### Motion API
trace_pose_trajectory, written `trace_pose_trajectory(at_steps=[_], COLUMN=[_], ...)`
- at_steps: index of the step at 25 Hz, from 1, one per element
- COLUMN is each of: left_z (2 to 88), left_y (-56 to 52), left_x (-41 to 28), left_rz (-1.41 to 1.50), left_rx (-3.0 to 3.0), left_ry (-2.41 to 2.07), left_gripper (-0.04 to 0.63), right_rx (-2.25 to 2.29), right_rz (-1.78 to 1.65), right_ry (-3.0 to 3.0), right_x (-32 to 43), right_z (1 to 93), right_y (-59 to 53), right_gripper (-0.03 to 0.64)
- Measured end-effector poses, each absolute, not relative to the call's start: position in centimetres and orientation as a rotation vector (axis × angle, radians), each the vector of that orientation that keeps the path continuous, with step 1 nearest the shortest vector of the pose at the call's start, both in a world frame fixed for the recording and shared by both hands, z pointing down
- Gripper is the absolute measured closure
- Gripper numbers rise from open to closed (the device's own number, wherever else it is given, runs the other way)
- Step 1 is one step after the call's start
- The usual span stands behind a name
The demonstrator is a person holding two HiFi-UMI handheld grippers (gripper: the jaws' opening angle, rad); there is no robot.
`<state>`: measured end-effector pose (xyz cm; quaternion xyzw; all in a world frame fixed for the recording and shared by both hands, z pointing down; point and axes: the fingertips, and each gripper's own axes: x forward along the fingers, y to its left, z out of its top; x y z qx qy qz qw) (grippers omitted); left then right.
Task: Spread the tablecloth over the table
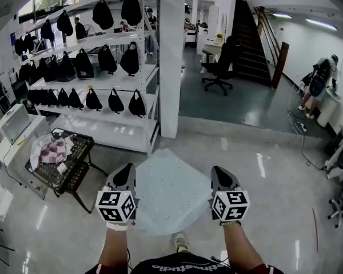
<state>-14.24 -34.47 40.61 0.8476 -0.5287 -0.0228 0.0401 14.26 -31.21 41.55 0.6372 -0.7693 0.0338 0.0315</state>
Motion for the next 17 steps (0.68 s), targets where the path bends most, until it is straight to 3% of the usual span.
trace_pose_trajectory(at_steps=[17], left_z=[40.88], left_y=[-35.12], left_x=[-14.86], left_rz=[-0.066], left_rx=[2.604], left_ry=[-1.619], left_gripper=[0.574], right_rx=[1.97], right_rz=[0.105], right_ry=[-2.368], right_x=[13.89], right_z=[41.69], right_y=[-31.94], right_gripper=[0.591])
